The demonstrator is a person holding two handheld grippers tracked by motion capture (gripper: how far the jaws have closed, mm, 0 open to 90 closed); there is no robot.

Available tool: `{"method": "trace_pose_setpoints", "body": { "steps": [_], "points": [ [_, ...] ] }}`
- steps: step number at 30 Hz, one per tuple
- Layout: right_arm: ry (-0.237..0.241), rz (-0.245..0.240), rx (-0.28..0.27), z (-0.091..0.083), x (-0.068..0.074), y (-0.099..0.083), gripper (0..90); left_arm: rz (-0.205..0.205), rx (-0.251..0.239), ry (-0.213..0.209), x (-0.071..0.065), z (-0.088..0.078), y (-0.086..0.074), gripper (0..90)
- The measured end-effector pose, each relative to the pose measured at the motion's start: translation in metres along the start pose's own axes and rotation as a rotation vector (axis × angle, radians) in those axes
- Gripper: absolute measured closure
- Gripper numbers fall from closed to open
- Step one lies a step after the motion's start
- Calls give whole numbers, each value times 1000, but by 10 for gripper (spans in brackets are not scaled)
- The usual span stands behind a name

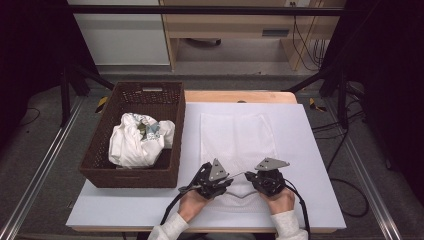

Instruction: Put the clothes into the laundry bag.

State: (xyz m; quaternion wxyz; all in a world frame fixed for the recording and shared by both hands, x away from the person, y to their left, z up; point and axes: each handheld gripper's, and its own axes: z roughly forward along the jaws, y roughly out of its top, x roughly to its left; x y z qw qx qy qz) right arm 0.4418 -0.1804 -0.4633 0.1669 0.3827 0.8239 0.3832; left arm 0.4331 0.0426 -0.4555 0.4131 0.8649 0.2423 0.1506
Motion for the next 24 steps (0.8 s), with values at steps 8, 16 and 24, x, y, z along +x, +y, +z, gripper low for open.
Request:
{"method": "trace_pose_setpoints", "body": {
  "steps": [8, 16, 24],
  "points": [
    [-12, 24, -63, -5, 2, 3, 883, -30, -16, -23, -10, -38, -24, 758],
    [-25, 19, -130, -11, 1, 8, 884, -47, 70, -39, -9, -29, -55, 889],
    [-23, 16, -221, -18, 0, 16, 885, -48, 59, -29, -10, -28, -58, 888]
  ]
}}
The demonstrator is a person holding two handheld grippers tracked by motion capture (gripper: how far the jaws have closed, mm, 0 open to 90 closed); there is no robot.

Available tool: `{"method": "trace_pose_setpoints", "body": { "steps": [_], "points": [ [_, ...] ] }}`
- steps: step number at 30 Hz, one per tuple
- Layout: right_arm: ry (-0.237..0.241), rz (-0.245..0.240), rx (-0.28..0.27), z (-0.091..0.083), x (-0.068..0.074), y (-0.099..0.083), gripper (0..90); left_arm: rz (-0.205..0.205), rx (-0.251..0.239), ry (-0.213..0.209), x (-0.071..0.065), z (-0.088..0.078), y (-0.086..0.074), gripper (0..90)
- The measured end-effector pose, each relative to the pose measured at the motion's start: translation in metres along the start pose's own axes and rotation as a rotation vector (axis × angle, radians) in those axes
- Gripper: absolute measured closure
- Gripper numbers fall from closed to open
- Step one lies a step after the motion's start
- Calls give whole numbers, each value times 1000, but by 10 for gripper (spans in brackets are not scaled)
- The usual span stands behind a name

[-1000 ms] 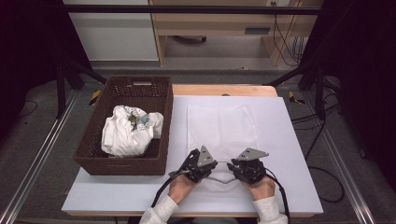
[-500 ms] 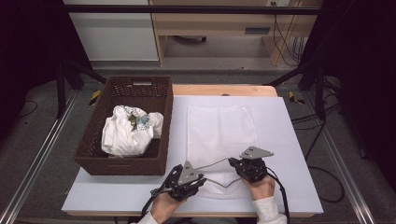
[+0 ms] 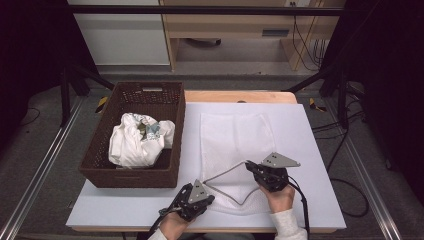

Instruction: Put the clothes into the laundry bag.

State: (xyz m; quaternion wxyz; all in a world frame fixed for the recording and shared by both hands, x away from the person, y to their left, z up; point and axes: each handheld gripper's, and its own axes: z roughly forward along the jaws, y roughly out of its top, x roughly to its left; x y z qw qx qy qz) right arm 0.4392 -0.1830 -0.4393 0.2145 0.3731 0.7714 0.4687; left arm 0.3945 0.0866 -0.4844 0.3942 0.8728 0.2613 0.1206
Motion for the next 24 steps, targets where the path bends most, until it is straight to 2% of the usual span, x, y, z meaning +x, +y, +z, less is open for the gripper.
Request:
{"method": "trace_pose_setpoints", "body": {
  "steps": [3, 4, 7, 12, 13, 16, 18, 19, 20, 21, 22, 23, 24],
  "points": [
    [-15, -3, -55, -4, 0, 7, 885, -9, -2, -9, 1, 0, 0, 887],
    [-15, -3, -55, -4, 0, 7, 885, -9, -2, -9, 1, 0, 0, 888],
    [-28, -6, -102, -8, -1, 12, 885, 0, -1, 1, 0, 0, 0, 886],
    [-28, -8, -101, -9, 0, 13, 885, -2, -7, 0, 0, 0, 0, 857],
    [-26, -6, -96, -8, 0, 13, 885, -2, -13, -2, -1, -1, 1, 804],
    [-29, -12, -88, -9, 0, 12, 885, 0, -35, 9, -2, -7, 3, 725],
    [-27, -7, -86, -10, 0, 11, 885, 4, -76, 25, -3, -18, 8, 693],
    [-27, -2, -85, -10, 0, 11, 884, 4, -103, 37, -2, -28, 12, 618],
    [-27, -2, -85, -10, 0, 11, 884, 4, -103, 37, -2, -28, 12, 597],
    [-26, -2, -85, -11, 0, 11, 884, 0, -131, 47, 0, -37, 15, 568],
    [-26, -2, -85, -11, 0, 11, 884, 0, -131, 47, 0, -37, 15, 544],
    [-26, 0, -85, -11, 0, 11, 884, -7, -155, 51, 2, -45, 18, 544],
    [-26, 3, -85, -12, 0, 11, 884, -12, -167, 53, 4, -49, 19, 507]
  ]
}}
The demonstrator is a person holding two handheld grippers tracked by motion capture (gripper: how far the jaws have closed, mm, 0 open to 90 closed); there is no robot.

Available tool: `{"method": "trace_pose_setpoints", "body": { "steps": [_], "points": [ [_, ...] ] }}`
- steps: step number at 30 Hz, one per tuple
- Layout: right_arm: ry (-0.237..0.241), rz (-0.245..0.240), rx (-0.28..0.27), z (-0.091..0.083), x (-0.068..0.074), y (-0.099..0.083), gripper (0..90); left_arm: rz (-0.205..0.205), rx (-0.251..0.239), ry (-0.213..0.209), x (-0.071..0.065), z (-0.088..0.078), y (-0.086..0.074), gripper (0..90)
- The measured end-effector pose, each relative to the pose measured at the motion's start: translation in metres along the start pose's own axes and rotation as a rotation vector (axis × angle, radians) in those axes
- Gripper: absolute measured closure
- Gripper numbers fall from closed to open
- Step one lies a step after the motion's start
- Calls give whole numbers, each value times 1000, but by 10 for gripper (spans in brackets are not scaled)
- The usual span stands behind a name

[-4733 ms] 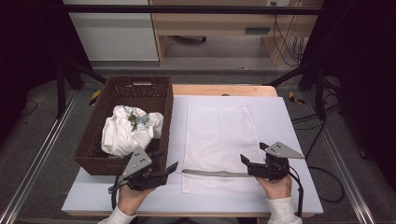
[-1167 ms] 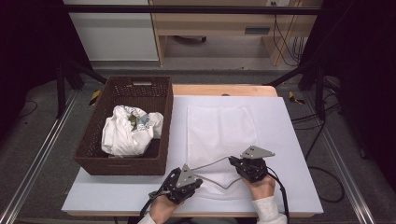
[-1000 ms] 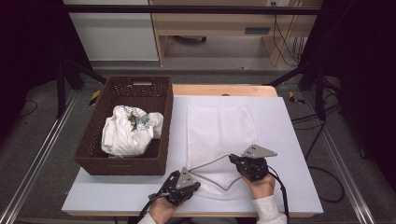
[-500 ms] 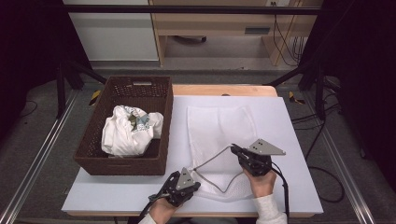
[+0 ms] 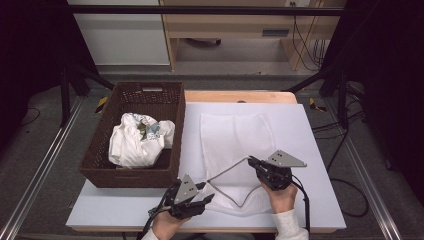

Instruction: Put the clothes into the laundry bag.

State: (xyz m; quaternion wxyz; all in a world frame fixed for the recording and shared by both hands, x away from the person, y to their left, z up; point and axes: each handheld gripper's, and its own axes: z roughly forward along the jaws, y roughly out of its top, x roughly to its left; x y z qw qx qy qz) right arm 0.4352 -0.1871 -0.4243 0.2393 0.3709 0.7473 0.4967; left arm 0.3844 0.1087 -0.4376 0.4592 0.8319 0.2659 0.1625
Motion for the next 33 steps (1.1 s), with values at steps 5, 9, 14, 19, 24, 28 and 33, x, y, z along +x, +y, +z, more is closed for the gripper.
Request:
{"method": "trace_pose_setpoints", "body": {
  "steps": [5, 9, 14, 19, 24, 28, 33],
  "points": [
    [4, 1, -2, -2, -1, 0, 883, -24, -67, 51, 17, -30, 14, 431],
    [11, 6, -1, -2, -1, 0, 883, -52, -127, 107, 36, -57, 24, 390],
    [10, 15, 6, -2, -2, 0, 883, -80, -157, 176, 63, -86, 38, 331],
    [-2, 15, 8, -3, -2, -1, 883, -74, -130, 285, 99, -97, 53, 266],
    [0, 20, 21, 0, -2, -2, 883, -76, -105, 337, 126, -97, 58, 234],
    [-3, 13, 26, 0, -1, -3, 882, -96, -81, 395, 150, -95, 59, 193],
    [0, 15, 32, 1, -2, -3, 881, -143, 34, 444, 190, -79, 49, 141]
  ]
}}
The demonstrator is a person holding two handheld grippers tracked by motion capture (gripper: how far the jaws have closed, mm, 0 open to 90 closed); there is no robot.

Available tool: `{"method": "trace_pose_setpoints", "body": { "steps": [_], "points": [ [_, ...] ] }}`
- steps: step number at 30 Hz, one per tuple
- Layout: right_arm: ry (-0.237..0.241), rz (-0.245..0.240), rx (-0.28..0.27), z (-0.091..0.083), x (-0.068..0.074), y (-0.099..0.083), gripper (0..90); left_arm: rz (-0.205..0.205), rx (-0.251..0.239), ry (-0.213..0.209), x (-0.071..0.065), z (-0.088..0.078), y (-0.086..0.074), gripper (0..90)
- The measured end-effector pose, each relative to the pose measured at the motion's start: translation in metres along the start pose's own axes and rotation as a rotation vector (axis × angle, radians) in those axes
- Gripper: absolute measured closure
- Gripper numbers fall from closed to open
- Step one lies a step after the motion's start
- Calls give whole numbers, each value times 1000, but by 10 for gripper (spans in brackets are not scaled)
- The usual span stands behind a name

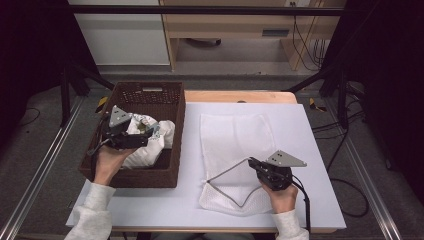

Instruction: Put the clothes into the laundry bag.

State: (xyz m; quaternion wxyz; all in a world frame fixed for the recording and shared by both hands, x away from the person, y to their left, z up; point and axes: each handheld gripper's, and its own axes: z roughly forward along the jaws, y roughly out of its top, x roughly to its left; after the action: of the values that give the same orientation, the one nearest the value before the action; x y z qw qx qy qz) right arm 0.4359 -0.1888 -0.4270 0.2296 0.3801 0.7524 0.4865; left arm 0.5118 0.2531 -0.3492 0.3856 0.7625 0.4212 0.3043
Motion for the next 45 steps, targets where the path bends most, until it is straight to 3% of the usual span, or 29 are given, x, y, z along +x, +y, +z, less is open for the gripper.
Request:
{"method": "trace_pose_setpoints", "body": {
  "steps": [1, 3, 4, 8, 10, 12, 13, 14, 15, 16, 23, 25, 26, 29, 32, 37, 41, 43, 44, 45],
  "points": [
    [0, 0, 0, 0, 0, 0, 881, 0, 0, 0, 0, 0, 0, 129],
    [1, -3, 7, 1, -1, 0, 881, -8, 86, 17, 10, 19, -8, 97],
    [3, 1, 11, 1, -1, -1, 881, -8, 86, 17, 10, 19, -8, 91],
    [6, -4, 20, 1, -1, -1, 881, 1, 201, 23, 14, 40, -23, 61],
    [5, -5, 20, 2, 0, -1, 880, -2, 224, 23, 13, 43, -24, 53],
    [9, -5, 28, 2, 0, -1, 880, 20, 299, 5, 11, 51, -29, 0],
    [9, -5, 28, 2, 0, -1, 880, 20, 299, 5, 11, 51, -29, 0],
    [13, -8, 34, 3, 1, -2, 881, 46, 345, 16, 8, 59, -33, 0],
    [14, -10, 35, 3, 1, -2, 881, 46, 345, 16, 8, 59, -33, 0],
    [15, -10, 36, 3, 1, -2, 881, 78, 390, 23, 4, 67, -35, 0],
    [18, -7, 44, 4, 0, -2, 880, 123, 460, 28, 0, 77, -38, 0],
    [23, -4, 46, 5, 1, -3, 880, 141, 500, 20, -1, 81, -40, 0],
    [22, -6, 47, 5, 1, -3, 880, 138, 545, 28, -3, 85, -42, 0],
    [22, -7, 51, 5, 1, -3, 879, 123, 562, 26, -1, 85, -41, 92],
    [25, -2, 52, 5, 0, -3, 878, 83, 569, 19, 0, 83, -41, 227],
    [24, 2, 55, 4, -1, -3, 878, 84, 565, 37, 0, 80, -38, 447],
    [21, 7, 59, 4, -2, -4, 878, 107, 539, 54, -3, 75, -35, 581],
    [20, 3, 59, 4, -4, -4, 878, 104, 510, 59, -4, 72, -34, 611],
    [20, 5, 58, 3, -4, -4, 878, 83, 457, 65, -3, 66, -31, 626],
    [20, 8, 57, 3, -4, -4, 878, 83, 457, 65, -3, 66, -31, 634]
  ]
}}
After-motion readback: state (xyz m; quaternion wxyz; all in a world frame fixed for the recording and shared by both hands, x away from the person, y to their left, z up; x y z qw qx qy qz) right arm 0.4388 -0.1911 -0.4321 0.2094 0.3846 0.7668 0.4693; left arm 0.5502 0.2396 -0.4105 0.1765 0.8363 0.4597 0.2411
